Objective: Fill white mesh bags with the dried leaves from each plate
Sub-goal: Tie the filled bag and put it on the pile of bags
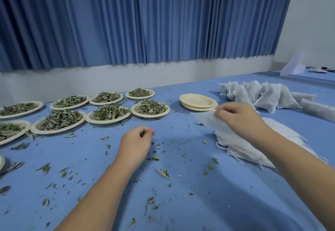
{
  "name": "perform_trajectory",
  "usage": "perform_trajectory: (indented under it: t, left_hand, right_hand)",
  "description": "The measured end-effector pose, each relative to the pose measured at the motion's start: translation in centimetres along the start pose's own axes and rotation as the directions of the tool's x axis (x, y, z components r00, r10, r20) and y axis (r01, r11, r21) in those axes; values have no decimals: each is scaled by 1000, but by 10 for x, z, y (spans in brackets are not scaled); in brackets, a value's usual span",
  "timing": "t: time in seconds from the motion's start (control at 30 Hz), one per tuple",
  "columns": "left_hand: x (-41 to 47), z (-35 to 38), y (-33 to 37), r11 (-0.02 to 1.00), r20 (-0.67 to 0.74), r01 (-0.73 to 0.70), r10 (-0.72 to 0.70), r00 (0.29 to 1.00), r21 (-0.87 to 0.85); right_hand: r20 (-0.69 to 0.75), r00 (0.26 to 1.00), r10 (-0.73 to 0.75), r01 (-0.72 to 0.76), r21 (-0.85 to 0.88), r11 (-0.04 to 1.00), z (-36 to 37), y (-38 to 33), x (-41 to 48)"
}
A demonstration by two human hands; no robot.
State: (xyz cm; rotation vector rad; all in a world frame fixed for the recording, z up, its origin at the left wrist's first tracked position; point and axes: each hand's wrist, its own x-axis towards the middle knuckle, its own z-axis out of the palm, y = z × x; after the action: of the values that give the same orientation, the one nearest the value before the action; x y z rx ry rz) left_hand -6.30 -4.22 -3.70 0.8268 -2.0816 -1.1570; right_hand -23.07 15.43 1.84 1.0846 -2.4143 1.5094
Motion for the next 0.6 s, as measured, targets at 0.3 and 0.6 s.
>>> perform_trajectory:
  t: [0.3, 0.6]
  left_hand:
    - [-13, -41, 75, 924, -30, -88, 83, 996, -371]
    - [-69, -153, 29, 967, 125, -243, 233, 964, 77]
  right_hand:
    - [319, 948, 1, -201, 593, 780, 32, -80, -18]
    - [523, 838, -152, -173, 520, 836, 109, -154, -56]
